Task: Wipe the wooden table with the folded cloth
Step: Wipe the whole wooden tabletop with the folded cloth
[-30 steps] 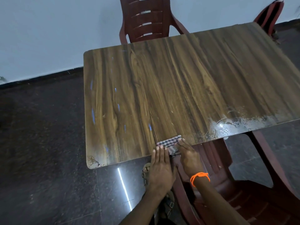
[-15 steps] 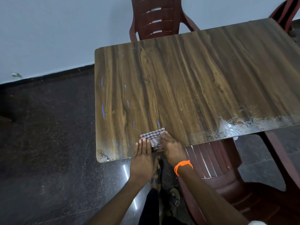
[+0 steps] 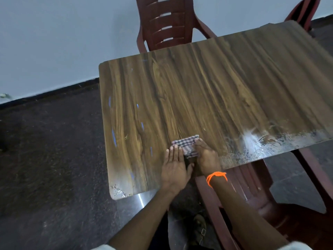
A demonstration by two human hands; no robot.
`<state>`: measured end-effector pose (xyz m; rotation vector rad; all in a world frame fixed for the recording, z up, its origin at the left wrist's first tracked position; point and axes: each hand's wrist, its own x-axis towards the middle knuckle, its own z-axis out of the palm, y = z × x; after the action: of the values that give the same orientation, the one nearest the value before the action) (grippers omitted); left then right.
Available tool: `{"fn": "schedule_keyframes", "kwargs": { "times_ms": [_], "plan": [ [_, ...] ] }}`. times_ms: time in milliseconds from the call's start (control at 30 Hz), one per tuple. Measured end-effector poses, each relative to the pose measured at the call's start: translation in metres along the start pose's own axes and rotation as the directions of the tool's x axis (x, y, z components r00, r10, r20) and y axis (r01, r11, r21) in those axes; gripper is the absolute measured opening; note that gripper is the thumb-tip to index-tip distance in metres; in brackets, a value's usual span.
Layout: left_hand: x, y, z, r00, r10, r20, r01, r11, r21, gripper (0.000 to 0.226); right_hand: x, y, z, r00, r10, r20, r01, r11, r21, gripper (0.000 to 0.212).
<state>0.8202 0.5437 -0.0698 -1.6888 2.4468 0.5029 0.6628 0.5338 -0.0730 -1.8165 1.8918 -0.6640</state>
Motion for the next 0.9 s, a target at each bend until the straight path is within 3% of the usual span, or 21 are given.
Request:
{"fn": "schedule_keyframes", "kwargs": {
  "times_ms": [267, 433, 633, 900],
  "plan": [
    [-0.056, -0.035, 0.001, 0.998, -0.057, -0.004, 0.056, 0.993, -0.104, 0.082, -0.017, -0.035, 0.024, 0.977, -0.178, 0.119, 0.182, 0.983, -0.023, 0.034],
    [-0.055, -0.015, 0.009, 0.997, 0.060, 0.051, -0.053, 0.991, -0.125, 0.093, -0.041, -0.009, 0.006, 0.993, -0.047, 0.109, 0.054, 0.997, -0.059, 0.051],
    [0.021, -0.012, -0.014, 0.993, 0.109, 0.037, -0.104, 0.988, -0.116, 0.086, 0.028, -0.001, -0.001, 0.993, 0.091, -0.071, -0.097, 0.992, -0.085, 0.045],
    [0.062, -0.082, -0.035, 0.998, 0.058, -0.012, -0.058, 0.998, -0.008, 0.083, 0.091, -0.038, 0.034, 1.000, -0.026, -0.014, 0.025, 0.999, -0.048, 0.034]
  ]
}}
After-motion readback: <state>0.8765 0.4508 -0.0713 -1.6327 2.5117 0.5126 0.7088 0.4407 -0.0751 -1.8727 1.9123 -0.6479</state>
